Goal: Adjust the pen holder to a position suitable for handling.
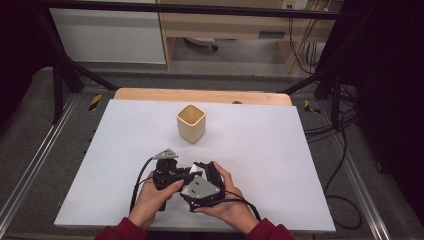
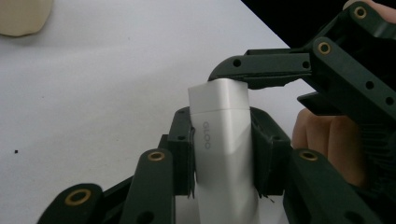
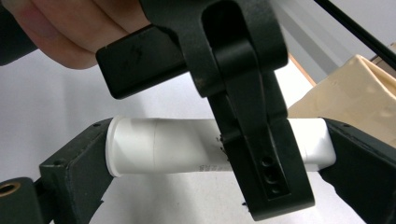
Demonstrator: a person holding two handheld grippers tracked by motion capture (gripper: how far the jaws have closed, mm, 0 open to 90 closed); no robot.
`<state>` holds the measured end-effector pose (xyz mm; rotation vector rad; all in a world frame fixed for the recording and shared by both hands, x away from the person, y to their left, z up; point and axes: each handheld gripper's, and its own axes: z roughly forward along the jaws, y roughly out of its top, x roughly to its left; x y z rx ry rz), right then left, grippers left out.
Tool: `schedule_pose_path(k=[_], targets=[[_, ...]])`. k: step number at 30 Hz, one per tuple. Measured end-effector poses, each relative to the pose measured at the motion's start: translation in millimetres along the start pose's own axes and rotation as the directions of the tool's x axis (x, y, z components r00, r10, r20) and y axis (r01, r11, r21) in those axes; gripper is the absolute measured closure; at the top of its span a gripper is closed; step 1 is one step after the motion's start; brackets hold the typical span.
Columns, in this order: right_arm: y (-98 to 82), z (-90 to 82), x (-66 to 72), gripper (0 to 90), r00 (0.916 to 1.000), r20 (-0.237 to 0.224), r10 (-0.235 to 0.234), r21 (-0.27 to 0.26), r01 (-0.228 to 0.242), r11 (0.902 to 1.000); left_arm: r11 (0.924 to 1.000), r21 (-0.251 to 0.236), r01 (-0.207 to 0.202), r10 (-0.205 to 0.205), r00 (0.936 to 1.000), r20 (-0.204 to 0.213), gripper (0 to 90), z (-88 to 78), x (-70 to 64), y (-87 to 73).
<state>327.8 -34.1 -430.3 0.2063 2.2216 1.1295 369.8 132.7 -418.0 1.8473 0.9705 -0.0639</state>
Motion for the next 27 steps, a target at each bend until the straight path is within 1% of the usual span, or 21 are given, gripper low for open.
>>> schedule_pose_path(k=[8, 11, 13, 16, 18, 21, 25, 27], targets=[[-1.2, 2.4, 2.6, 3.7, 0.9997, 0.021, -0.008, 0.015, 0.008, 0.9999, 0.9999, 0.000, 0.013, -0.013, 0.9997, -0.018, 66.2, 2.0, 1.1, -1.0], [-1.0, 2.6, 3.7, 3.6, 0.9996, 0.026, -0.012, 0.019, 0.012, 0.9997, 0.9998, 0.012, 0.014, -0.014, 0.9991, -0.039, 66.3, 2.0, 2.5, -1.3], [-0.6, 2.4, 4.3, 3.5, 0.9996, 0.024, -0.014, 0.016, 0.014, 0.9998, 0.9996, 0.011, 0.026, -0.025, 0.9986, -0.047, 66.4, 1.1, 5.4, -1.8], [-0.6, 2.1, 4.2, 3.7, 0.9998, 0.020, -0.009, 0.016, 0.009, 0.9998, 0.9999, 0.006, 0.016, -0.016, 0.9968, -0.078, 66.4, -0.5, 9.0, -2.0], [-0.6, 1.0, 3.6, 4.0, 0.9997, 0.022, -0.010, 0.011, 0.010, 0.9999, 0.9997, -0.001, 0.024, -0.024, 0.9961, -0.085, 66.4, -1.7, 12.8, -2.4], [-0.9, -0.4, 1.8, 4.0, 0.9997, 0.024, 0.000, 0.006, 0.000, 1.0000, 0.9999, -0.005, 0.016, -0.017, 0.9944, -0.104, 66.4, -4.0, 17.3, -2.8], [-3.5, -0.4, -1.1, 4.0, 0.9995, 0.018, 0.027, 0.013, -0.027, 0.9995, 0.9997, -0.021, 0.011, -0.014, 0.9922, -0.124, 66.4, -8.9, 21.3, -2.5], [-5.9, 0.4, -3.4, 3.9, 0.9987, 0.001, 0.051, 0.027, -0.051, 0.9983, 0.9996, -0.027, 0.011, -0.014, 0.9909, -0.134, 66.4, -11.4, 23.6, -2.8]])
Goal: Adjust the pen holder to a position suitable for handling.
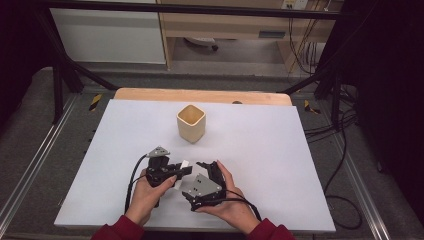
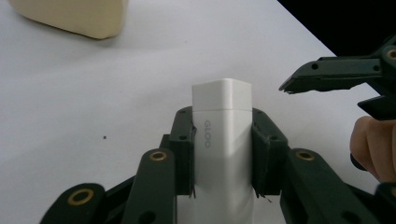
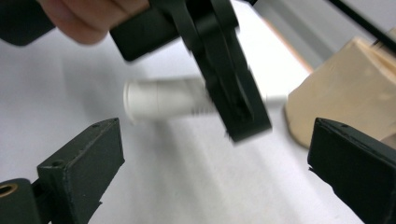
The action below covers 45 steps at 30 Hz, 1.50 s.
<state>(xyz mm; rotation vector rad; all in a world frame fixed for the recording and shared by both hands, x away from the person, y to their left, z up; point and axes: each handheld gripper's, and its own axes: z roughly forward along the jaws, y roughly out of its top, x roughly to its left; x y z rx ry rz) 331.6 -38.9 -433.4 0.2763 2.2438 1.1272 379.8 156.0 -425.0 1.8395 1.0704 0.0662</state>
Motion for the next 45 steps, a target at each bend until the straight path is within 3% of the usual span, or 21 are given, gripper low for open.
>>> schedule_pose_path(k=[3, 10, 20, 26, 31, 33, 36, 39, 42, 45], targets=[[-4.5, 0.2, -4.9, 2.9, 0.9983, -0.020, 0.055, 0.019, -0.055, 0.9983, 0.9999, -0.011, -0.009, 0.009, 0.9997, -0.025, 66.4, -3.4, 3.0, -0.5], [-11.6, -0.8, -15.4, 3.2, 0.9890, -0.020, 0.146, 0.051, -0.145, 0.9881, 0.9984, -0.044, -0.035, 0.033, 0.9981, -0.052, 66.4, -9.6, 4.4, -0.4], [-19.8, -10.4, -27.7, 4.2, 0.9761, -0.027, 0.215, 0.069, -0.213, 0.9746, 0.9945, -0.086, -0.060, 0.055, 0.9966, -0.062, 66.4, -16.5, 4.0, -1.9], [-27.5, -23.6, -41.0, 5.0, 0.9549, -0.024, 0.296, 0.070, -0.294, 0.9533, 0.9874, -0.131, -0.089, 0.080, 0.9941, -0.073, 66.4, -24.7, 0.3, 1.6], [-41.5, -41.2, -54.2, 4.8, 0.9383, 0.036, 0.344, 0.054, -0.346, 0.9368, 0.9725, -0.205, -0.109, 0.094, 0.9919, -0.086, 66.4, -32.2, -1.3, 3.9], [-48.8, -50.1, -60.6, 4.2, 0.9231, 0.067, 0.379, 0.025, -0.381, 0.9243, 0.9691, -0.215, -0.122, 0.102, 0.9898, -0.099, 66.4, -34.8, -1.7, 4.1], [-60.8, -64.1, -70.5, 4.3, 0.8907, 0.108, 0.442, 0.007, -0.445, 0.8955, 0.9661, -0.225, -0.127, 0.106, 0.9891, -0.103, 66.4, -36.8, -1.7, 4.5], [-70.4, -80.1, -81.0, 4.3, 0.8494, 0.125, 0.513, 0.000, -0.517, 0.8561, 0.9639, -0.232, -0.130, 0.109, 0.9887, -0.103, 66.4, -37.7, -1.8, 4.4], [-81.1, -91.4, -90.2, 4.0, 0.8002, 0.139, 0.583, -0.019, -0.587, 0.8095, 0.9643, -0.229, -0.133, 0.112, 0.9883, -0.104, 66.4, -37.5, -0.9, 3.7], [-91.0, -99.4, -97.6, 4.7, 0.7662, 0.157, 0.623, -0.025, -0.628, 0.7781, 0.9680, -0.219, -0.122, 0.103, 0.9900, -0.096, 66.4, -36.5, -1.6, 1.2]])
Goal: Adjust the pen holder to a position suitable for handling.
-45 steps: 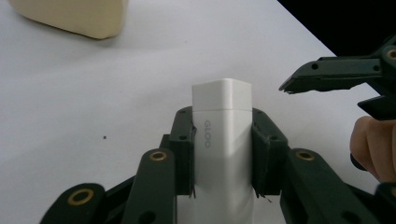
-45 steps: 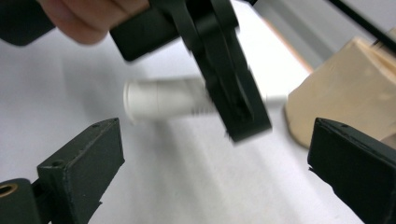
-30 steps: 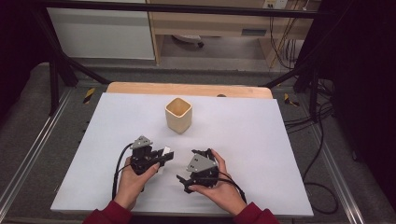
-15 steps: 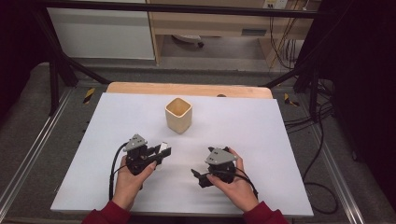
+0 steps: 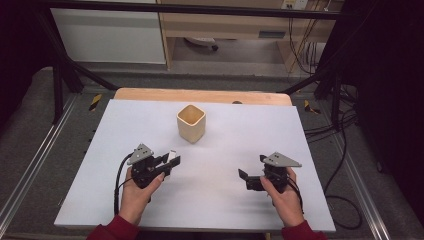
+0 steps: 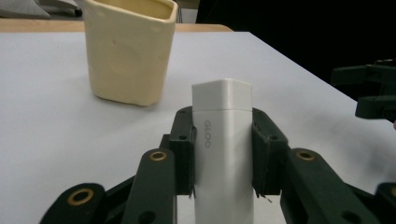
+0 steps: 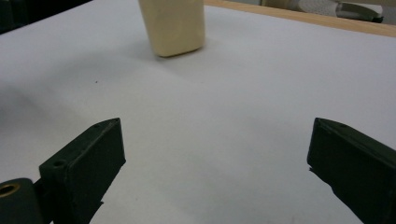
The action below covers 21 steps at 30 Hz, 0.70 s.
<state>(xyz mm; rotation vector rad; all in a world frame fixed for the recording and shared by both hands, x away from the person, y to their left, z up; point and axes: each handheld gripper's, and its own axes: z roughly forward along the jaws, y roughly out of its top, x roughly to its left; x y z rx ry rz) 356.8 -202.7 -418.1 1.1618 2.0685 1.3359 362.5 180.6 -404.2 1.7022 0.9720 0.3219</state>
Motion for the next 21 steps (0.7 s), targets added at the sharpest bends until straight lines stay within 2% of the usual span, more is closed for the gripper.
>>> schedule_pose_path(k=[2, 3, 6, 8, 10, 12, 16, 18, 21], targets=[[-2.1, -6.7, -4.8, 4.6, 0.9999, 0.013, 0.007, -0.006, -0.007, 1.0000, 0.9999, -0.006, -0.013, 0.013, 0.9998, -0.016, 66.4, -2.2, -1.3, 0.8], [-4.0, -10.0, -6.4, 4.6, 0.9996, 0.027, -0.002, -0.009, 0.003, 1.0000, 0.9999, -0.013, -0.003, 0.003, 1.0000, -0.009, 66.4, -2.9, -1.7, 1.5], [-11.8, -19.6, -9.9, 4.2, 0.9974, 0.067, -0.025, 0.002, 0.025, 0.9997, 0.9997, -0.024, -0.005, 0.004, 0.9999, -0.012, 66.4, -4.1, -1.6, 2.9], [-17.6, -23.9, -13.4, 4.1, 0.9961, 0.088, -0.006, -0.010, 0.007, 0.9999, 0.9996, -0.027, -0.012, 0.011, 0.9996, -0.027, 66.4, -4.2, -0.2, 2.3], [-22.7, -24.9, -16.5, 4.2, 0.9939, 0.108, 0.021, -0.016, -0.020, 0.9997, 0.9996, -0.029, -0.005, 0.004, 0.9997, -0.023, 66.3, -3.9, 0.9, 2.6], [-22.5, -22.7, -17.9, 4.3, 0.9926, 0.118, 0.029, -0.016, -0.027, 0.9995, 0.9994, -0.036, 0.004, -0.005, 0.9998, -0.017, 66.4, -4.3, 0.8, 4.4], [-20.3, -21.1, -14.5, 4.3, 0.9932, 0.116, 0.015, -0.024, -0.013, 0.9996, 0.9983, -0.052, -0.024, 0.022, 0.9989, -0.041, 66.3, -0.7, 0.1, 14.0], [-21.6, -19.7, -13.4, 4.1, 0.9933, 0.116, 0.004, -0.017, -0.002, 0.9998, 0.9982, -0.054, -0.027, 0.025, 0.9989, -0.040, 66.4, 1.7, -0.8, 20.4], [-22.1, -18.5, -14.0, 4.0, 0.9940, 0.109, 0.015, -0.018, -0.013, 0.9997, 0.9976, -0.064, -0.026, 0.024, 0.9988, -0.043, 66.3, 3.4, -0.4, 30.9]])
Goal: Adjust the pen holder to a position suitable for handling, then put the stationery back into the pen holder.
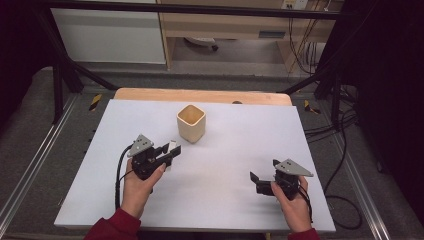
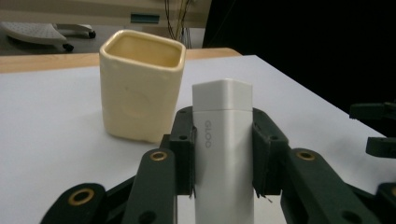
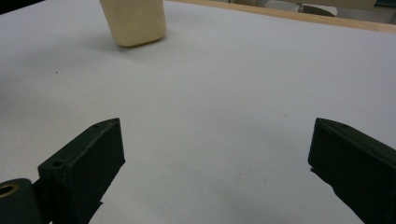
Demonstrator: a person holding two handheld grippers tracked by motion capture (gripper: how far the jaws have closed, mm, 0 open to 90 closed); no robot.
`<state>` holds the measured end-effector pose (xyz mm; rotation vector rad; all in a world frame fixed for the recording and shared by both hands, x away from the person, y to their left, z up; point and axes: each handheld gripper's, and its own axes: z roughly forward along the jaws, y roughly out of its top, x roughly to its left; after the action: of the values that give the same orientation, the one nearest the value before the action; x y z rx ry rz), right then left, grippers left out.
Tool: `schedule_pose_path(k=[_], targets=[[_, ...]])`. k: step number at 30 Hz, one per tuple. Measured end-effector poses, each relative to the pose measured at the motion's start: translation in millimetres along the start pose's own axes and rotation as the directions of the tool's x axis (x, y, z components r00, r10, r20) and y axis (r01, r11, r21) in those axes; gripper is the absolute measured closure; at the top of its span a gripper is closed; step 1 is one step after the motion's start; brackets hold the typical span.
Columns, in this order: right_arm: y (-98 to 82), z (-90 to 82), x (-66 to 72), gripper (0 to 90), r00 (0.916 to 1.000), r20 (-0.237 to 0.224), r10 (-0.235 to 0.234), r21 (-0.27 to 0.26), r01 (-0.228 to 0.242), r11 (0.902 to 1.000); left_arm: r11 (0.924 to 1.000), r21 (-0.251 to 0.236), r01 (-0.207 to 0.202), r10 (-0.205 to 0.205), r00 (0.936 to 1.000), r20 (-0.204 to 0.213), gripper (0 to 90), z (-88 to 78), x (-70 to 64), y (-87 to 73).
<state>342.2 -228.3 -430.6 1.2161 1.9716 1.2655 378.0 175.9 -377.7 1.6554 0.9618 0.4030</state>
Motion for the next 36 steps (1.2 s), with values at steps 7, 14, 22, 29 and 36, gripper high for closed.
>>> schedule_pose_path(k=[7, 14, 22, 29, 36], targets=[[1.2, 0.6, 1.5, 4.1, 1.0000, -0.001, -0.006, -0.005, 0.006, 1.0000, 0.9999, -0.009, 0.013, -0.013, 0.9999, -0.006, 66.3, 4.1, 6.3, 16.7], [2.7, 2.5, 3.7, 4.0, 0.9998, -0.018, -0.007, -0.009, 0.007, 0.9999, 0.9980, -0.036, 0.051, -0.051, 0.9985, -0.018, 66.3, 16.0, 9.6, 33.2], [1.8, 0.4, 2.0, 3.9, 1.0000, -0.001, -0.004, -0.017, 0.004, 0.9999, 0.9983, -0.058, 0.009, -0.011, 0.9996, -0.027, 66.4, 20.7, 8.9, 56.4], [1.1, 1.9, 4.0, 3.6, 0.9995, 0.004, -0.030, -0.010, 0.030, 0.9995, 0.9978, -0.064, 0.018, -0.020, 0.9993, -0.031, 66.4, 29.2, 9.7, 57.4], [1.8, -0.1, 2.5, 3.1, 0.9995, -0.008, -0.031, -0.033, 0.031, 0.9990, 0.9969, -0.077, 0.010, -0.013, 0.9991, -0.040, 66.3, 39.5, 10.0, 69.1]])
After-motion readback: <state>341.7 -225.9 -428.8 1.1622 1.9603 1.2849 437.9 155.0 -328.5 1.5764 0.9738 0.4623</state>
